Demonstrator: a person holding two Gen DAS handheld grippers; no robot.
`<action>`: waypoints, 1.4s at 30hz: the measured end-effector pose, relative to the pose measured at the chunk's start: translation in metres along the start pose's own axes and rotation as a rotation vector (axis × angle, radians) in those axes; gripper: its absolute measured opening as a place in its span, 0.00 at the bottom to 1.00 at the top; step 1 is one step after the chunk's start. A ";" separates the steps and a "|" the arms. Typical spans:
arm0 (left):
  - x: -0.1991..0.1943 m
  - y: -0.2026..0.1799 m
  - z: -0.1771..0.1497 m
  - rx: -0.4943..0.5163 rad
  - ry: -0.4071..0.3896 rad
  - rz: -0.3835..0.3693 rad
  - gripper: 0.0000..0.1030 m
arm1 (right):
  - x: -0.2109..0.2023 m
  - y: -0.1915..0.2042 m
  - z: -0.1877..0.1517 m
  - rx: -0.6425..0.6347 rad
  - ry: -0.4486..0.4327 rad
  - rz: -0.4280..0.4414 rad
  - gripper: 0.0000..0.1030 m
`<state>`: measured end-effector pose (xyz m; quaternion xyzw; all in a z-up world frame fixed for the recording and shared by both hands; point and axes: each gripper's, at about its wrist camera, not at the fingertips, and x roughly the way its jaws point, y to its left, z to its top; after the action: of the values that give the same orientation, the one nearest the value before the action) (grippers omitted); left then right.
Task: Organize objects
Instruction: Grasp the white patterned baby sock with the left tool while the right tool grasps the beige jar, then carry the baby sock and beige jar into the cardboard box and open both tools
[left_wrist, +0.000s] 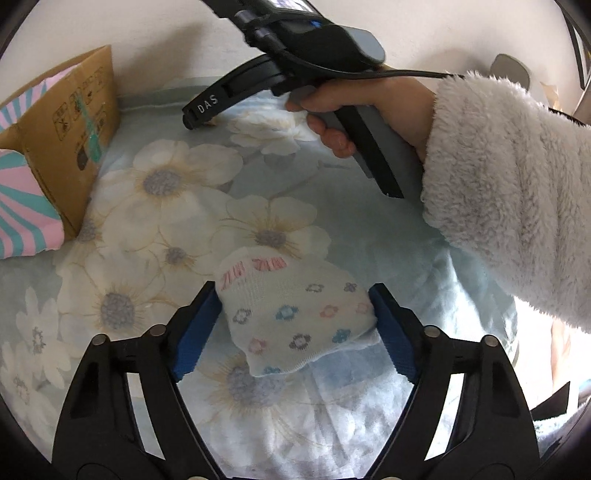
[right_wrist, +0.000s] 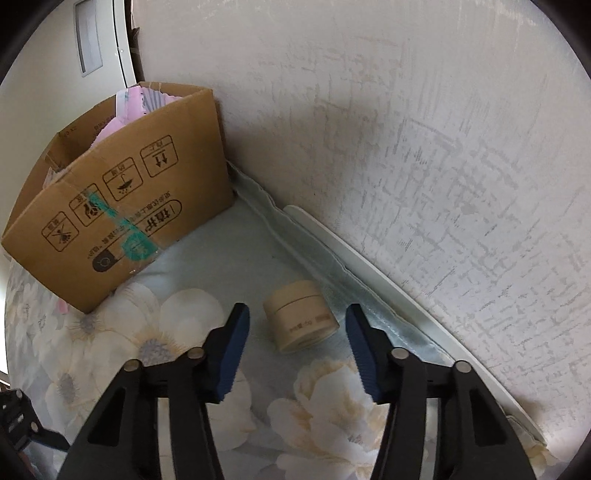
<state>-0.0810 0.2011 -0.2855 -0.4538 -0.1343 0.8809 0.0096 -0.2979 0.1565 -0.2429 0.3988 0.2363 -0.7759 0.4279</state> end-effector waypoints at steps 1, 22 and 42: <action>0.000 -0.002 -0.001 0.006 0.001 0.001 0.75 | 0.001 0.000 0.000 -0.001 0.004 -0.001 0.36; -0.029 -0.004 0.011 0.015 -0.047 0.000 0.63 | -0.038 0.001 0.010 0.030 -0.056 -0.002 0.34; -0.136 0.069 0.099 0.016 -0.193 0.028 0.63 | -0.124 0.036 0.082 0.093 -0.119 -0.005 0.31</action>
<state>-0.0730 0.0931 -0.1390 -0.3687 -0.1212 0.9215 -0.0118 -0.2615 0.1389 -0.0952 0.3707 0.1751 -0.8094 0.4204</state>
